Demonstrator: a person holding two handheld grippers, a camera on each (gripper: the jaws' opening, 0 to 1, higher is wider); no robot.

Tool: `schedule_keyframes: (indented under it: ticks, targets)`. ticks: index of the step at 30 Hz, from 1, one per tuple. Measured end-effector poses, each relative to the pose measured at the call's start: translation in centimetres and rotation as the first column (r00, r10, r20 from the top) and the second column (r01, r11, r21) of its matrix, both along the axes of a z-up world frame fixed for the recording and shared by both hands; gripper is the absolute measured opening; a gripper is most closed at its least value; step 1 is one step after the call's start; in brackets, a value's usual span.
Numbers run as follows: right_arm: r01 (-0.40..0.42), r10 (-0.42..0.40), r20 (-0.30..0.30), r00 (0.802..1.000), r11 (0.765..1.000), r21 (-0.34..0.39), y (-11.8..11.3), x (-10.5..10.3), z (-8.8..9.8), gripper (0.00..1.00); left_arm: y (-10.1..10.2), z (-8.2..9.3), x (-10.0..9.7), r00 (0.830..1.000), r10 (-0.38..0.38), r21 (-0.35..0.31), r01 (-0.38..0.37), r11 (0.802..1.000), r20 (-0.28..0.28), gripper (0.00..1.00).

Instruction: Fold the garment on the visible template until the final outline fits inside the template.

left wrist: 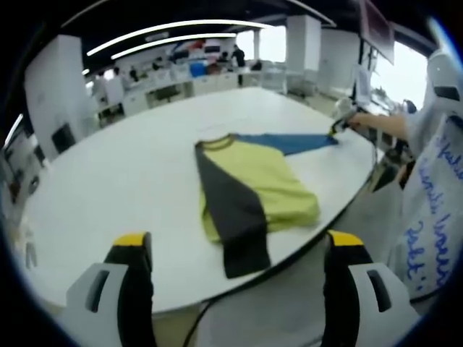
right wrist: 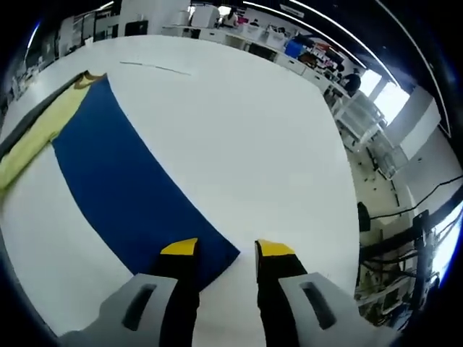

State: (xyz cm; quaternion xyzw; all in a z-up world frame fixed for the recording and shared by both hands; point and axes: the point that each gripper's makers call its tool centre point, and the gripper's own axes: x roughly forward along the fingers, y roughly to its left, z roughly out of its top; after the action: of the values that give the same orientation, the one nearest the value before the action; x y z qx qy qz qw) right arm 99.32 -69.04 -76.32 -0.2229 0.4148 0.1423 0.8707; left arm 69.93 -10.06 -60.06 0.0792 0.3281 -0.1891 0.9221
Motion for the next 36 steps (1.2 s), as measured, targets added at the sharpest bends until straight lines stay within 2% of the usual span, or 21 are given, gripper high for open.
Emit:
schedule_keyframes:
  ticks: [4, 8, 11, 18, 21, 30, 33, 36]
  targets:
    - [-0.004, 0.004, 0.01, 1.0, 1.0, 0.018, 0.6, -0.7, 0.3, 0.41, -0.1, 0.0, -0.1, 1.0, -0.003, -0.004, 0.003, 1.0, 0.006, 0.95]
    - [-0.006, 0.005, 0.014, 1.0, 0.999, 0.039, 1.2, -1.2, 0.3, 0.54, -0.1, 0.1, -0.1, 1.0, -0.003, -0.004, 0.003, 1.0, 0.012, 0.94]
    - [-0.011, 0.011, 0.013, 1.0, 0.999, 0.047, 1.6, -1.7, 0.3, 0.55, -0.3, 0.3, -0.2, 1.0, -0.009, -0.007, 0.009, 1.0, 0.02, 0.94]
    - [-0.027, 0.024, 0.027, 0.999, 0.994, 0.107, 3.5, -2.6, 1.2, 0.64, 0.1, 0.4, -0.6, 0.999, -0.011, -0.012, 0.011, 1.0, 0.033, 0.94]
    - [-0.041, 0.037, 0.036, 0.999, 0.993, 0.108, 4.2, -2.9, 1.6, 0.75, 0.2, 0.6, -0.8, 0.999, -0.012, -0.017, 0.013, 1.0, 0.048, 0.94]
    - [-0.068, 0.064, 0.035, 0.997, 0.99, 0.127, 6.5, -3.8, 2.3, 0.92, 1.7, 1.2, -1.7, 0.997, -0.006, -0.014, 0.007, 1.0, 0.074, 0.94]
    - [-0.066, 0.064, 0.016, 0.998, 0.98, 0.186, 8.0, -4.4, 2.4, 0.99, 2.3, 1.5, -1.9, 0.996, 0.0, -0.022, 0.002, 1.0, 0.087, 0.93]
    - [-0.076, 0.07, 0.039, 0.997, 0.978, 0.196, 9.0, -4.6, 3.1, 1.0, 2.8, 1.6, -2.0, 0.996, -0.004, -0.024, 0.006, 1.0, 0.093, 0.94]
